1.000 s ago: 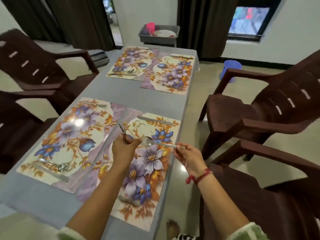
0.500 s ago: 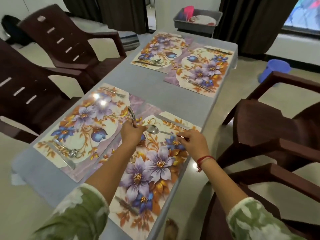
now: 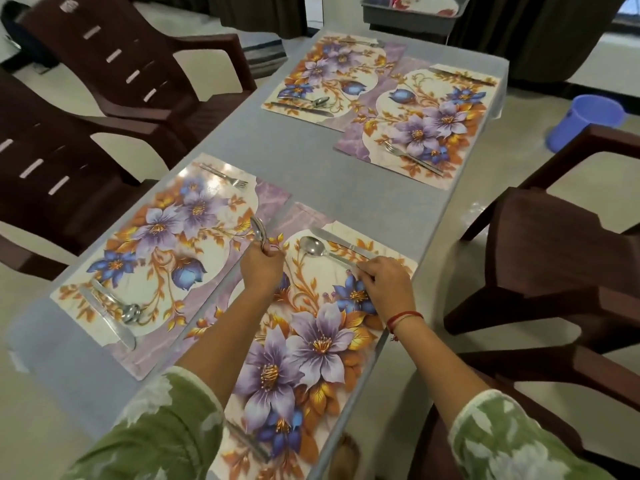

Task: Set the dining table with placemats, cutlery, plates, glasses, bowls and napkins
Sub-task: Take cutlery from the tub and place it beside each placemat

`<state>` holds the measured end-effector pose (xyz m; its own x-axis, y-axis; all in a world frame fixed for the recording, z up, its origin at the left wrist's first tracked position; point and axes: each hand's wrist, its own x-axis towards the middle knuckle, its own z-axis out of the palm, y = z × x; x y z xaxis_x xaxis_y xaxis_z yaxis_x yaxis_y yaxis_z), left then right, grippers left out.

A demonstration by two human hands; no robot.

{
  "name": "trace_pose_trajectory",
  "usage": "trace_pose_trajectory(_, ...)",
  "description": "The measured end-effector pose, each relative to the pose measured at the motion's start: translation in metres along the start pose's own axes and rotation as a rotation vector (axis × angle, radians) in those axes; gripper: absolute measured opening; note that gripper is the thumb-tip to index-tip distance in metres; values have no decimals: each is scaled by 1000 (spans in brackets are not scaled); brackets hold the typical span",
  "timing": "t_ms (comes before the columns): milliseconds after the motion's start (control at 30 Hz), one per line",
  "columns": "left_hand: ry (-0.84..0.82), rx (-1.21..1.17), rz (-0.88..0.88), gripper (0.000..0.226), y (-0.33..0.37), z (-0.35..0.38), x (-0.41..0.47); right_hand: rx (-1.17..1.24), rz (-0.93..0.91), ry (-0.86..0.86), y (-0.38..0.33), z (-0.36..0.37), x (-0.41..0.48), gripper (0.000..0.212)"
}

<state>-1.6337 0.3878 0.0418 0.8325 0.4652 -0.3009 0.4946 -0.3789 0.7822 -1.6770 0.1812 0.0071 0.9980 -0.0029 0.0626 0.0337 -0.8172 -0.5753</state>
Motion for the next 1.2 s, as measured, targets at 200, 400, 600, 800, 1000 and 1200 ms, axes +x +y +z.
trace_pose_trajectory(200, 18, -56, 7, 34, -11, -17, -7, -34, -16, 52, -1, 1, 5, 16)
trace_pose_trajectory(400, 15, -77, 44, 35, -8, -29, -29, 3, -9, 84, -4, 2, -1, 19)
trace_pose_trajectory(600, 3, -215, 79, 32, -7, -49, -75, 196, -98, 352, -37, -19, -36, 14)
trace_pose_trajectory(800, -104, -427, 172, 34, -11, -85, -155, 550, -86, 214, -98, -29, -137, 10)
trace_pose_trajectory(1000, -292, -714, 134, 27, -22, -141, -253, 837, 35, 163, -150, -41, -254, 7)
trace_pose_trajectory(1200, -502, -839, 172, 14, -50, -191, -354, 990, 77, 221, -185, -58, -373, 14)
